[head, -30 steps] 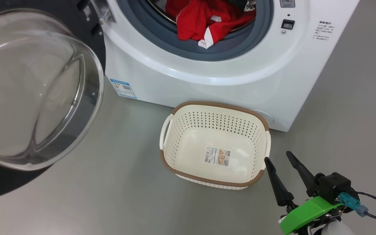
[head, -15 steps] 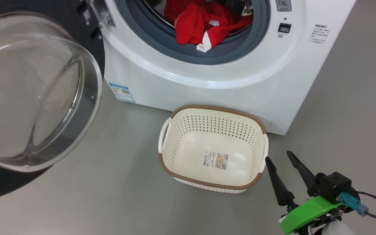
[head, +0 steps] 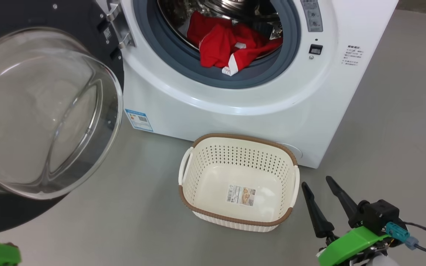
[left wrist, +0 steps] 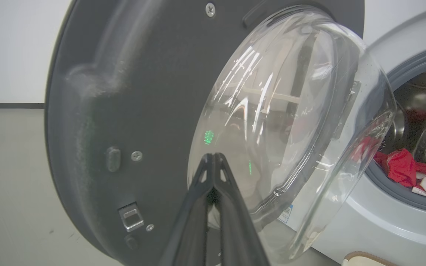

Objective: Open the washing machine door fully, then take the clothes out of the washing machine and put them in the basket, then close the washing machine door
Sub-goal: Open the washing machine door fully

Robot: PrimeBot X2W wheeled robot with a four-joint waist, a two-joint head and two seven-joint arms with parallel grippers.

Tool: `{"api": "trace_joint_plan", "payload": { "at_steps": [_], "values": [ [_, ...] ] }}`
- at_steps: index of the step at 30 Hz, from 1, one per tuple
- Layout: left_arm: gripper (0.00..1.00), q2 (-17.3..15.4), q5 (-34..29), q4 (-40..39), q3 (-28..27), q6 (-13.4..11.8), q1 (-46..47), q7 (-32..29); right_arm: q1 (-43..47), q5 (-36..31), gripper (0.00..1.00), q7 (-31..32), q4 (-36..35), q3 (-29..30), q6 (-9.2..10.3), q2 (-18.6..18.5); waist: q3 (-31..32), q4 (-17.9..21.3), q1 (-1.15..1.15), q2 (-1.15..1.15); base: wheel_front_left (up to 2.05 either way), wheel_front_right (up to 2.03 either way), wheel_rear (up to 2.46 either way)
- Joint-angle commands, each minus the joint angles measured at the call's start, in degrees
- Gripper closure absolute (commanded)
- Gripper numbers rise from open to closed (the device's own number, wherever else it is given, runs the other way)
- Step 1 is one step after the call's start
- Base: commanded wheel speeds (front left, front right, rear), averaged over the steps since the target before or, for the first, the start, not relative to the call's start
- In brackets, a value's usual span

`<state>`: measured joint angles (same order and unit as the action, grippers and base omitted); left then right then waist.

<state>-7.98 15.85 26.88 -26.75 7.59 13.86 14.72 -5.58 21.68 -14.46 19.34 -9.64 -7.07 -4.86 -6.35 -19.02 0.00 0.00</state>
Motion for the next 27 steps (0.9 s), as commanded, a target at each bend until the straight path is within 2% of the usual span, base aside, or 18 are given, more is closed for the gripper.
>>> {"api": "trace_joint_plan", "payload": {
  "at_steps": [1, 4, 5, 6, 8, 9, 10, 12, 19, 27],
  "values": [
    [1.0, -1.7, 0.5, -2.0, -1.2, -0.1, -0.4, 0.3, 0.4, 0.2, 0.0, -0.5, -1.3, -0.9, -0.42, 0.2, 0.5, 0.2, 0.0, 0.0, 0.0, 0.0, 0.0],
    [0.87, 0.5, 0.6, -4.7, -0.1, -0.1, -3.3, 0.3, 0.8, 0.4, 0.0, -0.5, -1.4, -0.5, -0.42, 0.2, 1.1, 0.7, 0.0, 0.0, 0.0, 0.0, 0.0],
    [0.79, 1.1, 1.0, -5.8, 0.5, -0.1, -4.1, 0.3, 1.0, 0.4, 0.0, -0.5, -1.6, -0.3, -0.42, 0.3, 1.2, 1.0, 0.0, 0.0, 0.0, 0.0, 0.0],
    [0.67, 1.8, 1.8, -6.9, 1.4, -0.1, -4.8, 0.3, 1.2, 0.4, 0.0, -0.5, -1.7, 0.1, -0.42, 0.3, 1.2, 1.1, 0.0, 0.0, 0.0, 0.0, 0.0],
    [0.51, 2.6, 2.6, -8.7, 2.8, -0.1, -6.5, 0.3, 1.5, 0.4, 0.0, -0.5, -1.9, 1.0, -0.42, 0.4, 1.3, 1.5, 0.0, 0.0, 0.0, 0.0, 0.0],
    [0.38, 2.9, 3.0, -9.3, 3.2, -0.1, -7.2, 0.3, 1.7, 0.4, 0.0, -0.5, -2.0, 1.3, -0.42, 0.5, 1.4, 1.7, 0.0, 0.0, 0.0, 0.0, 0.0],
    [0.13, 3.1, 3.2, -9.9, 4.1, -0.1, -8.0, 0.3, 1.9, 0.3, 0.0, -0.5, -2.1, 1.6, -0.42, 0.5, 1.4, 2.1, 0.0, 0.0, 0.0, 0.0, 0.0],
    [0.0, 3.3, 2.9, -10.7, 5.9, -0.1, -9.3, 0.3, 2.3, 0.3, 0.0, -0.5, -2.2, 2.2, -0.42, 0.6, 1.5, 2.6, 0.0, 0.0, 0.0, 0.0, 0.0],
    [0.0, 3.3, 3.4, -13.2, 11.2, -0.1, -11.3, 0.3, 3.1, -0.1, 0.0, -0.5, -3.0, 4.6, -0.42, 1.0, 1.1, 5.3, 0.0, 0.0, 0.0, 0.0, 0.0],
    [0.0, 2.5, 3.3, -14.6, 14.6, -0.1, -12.0, 0.3, 4.0, -0.4, 0.0, -0.5, -4.0, 7.1, -0.42, 1.1, 1.3, 9.3, 0.0, 0.0, 0.0, 0.0, 0.0]
  ]
}}
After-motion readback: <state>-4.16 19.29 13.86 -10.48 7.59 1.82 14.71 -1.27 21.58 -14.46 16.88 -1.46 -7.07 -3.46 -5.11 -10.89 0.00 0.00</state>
